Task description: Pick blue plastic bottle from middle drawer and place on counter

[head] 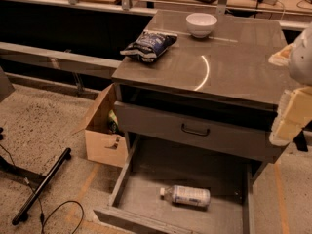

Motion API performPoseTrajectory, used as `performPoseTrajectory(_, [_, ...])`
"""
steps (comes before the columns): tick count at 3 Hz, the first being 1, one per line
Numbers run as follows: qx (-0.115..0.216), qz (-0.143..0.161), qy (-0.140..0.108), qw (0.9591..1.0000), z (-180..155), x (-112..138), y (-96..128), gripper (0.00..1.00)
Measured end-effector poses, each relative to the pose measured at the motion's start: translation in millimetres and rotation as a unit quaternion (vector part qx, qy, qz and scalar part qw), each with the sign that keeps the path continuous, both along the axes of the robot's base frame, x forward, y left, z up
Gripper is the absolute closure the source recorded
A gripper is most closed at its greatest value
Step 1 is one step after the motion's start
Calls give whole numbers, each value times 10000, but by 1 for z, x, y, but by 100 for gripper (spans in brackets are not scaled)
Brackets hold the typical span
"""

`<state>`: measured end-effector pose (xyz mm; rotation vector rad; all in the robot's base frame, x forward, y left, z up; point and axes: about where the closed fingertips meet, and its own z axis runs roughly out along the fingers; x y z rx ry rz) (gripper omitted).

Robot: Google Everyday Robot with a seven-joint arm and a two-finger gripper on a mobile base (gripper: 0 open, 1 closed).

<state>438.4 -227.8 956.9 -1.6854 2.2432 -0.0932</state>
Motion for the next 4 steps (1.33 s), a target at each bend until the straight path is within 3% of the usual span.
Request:
performPoseTrajectory(1, [435, -25, -82, 9990, -47, -1, -14, 0])
performPoseTrajectory(2, [885, 188, -275, 9955, -96, 0, -19, 0])
performPoseTrajectory(3, [1150, 448, -256, 9920, -154, 0, -12, 0])
performPoseTrajectory(4, [1145, 442, -255, 9921, -153, 0, -12, 0])
